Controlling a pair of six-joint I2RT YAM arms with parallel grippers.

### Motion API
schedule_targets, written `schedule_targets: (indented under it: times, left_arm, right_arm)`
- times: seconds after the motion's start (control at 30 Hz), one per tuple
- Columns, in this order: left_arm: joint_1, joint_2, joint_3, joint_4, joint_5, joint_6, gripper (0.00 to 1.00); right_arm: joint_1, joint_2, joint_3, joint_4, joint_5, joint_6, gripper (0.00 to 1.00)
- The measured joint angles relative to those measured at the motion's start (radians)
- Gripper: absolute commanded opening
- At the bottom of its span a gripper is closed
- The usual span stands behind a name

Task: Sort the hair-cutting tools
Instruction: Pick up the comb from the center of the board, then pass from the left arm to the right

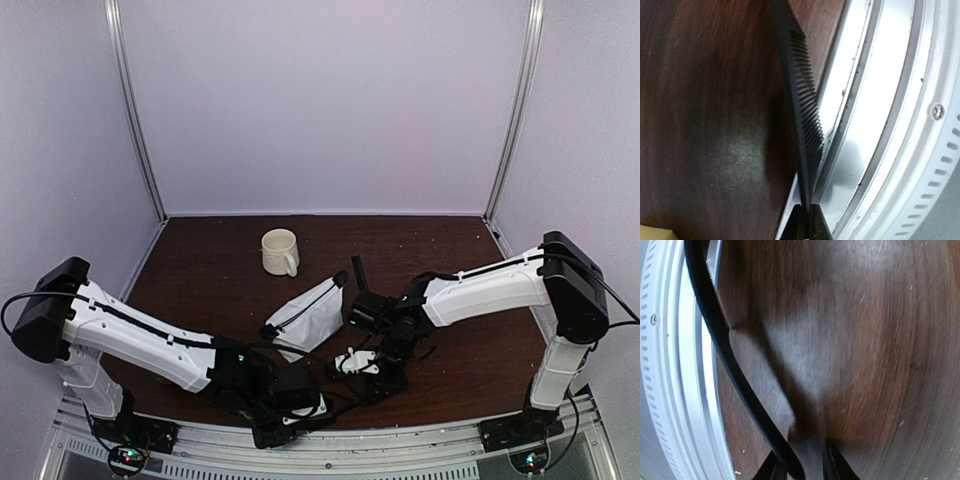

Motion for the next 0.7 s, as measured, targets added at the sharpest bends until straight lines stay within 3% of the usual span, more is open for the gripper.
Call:
schedule_targets:
  times: [0.27,0.47,0.7]
  left_arm:
    - [0.014,-0.030,0.000,-0.020,-0.010,0.061,0.00]
    - [0.118,-0.142,0.000,-0.027,-0.054,0.164,0.00]
    - [0.178,-0.196,0.002,0.010,-0.043,0.253,0.00]
  right_arm:
    - [-0.166,-0.118,-0.016,-0.153,-0.055,-0.100,0.33]
    - [-0.312,-0.271,0.014,-0.272,-0.185,-0.185,0.38]
    - [-0.325,-0.348,0.088,-0.325,-0.304,-0.206,0.44]
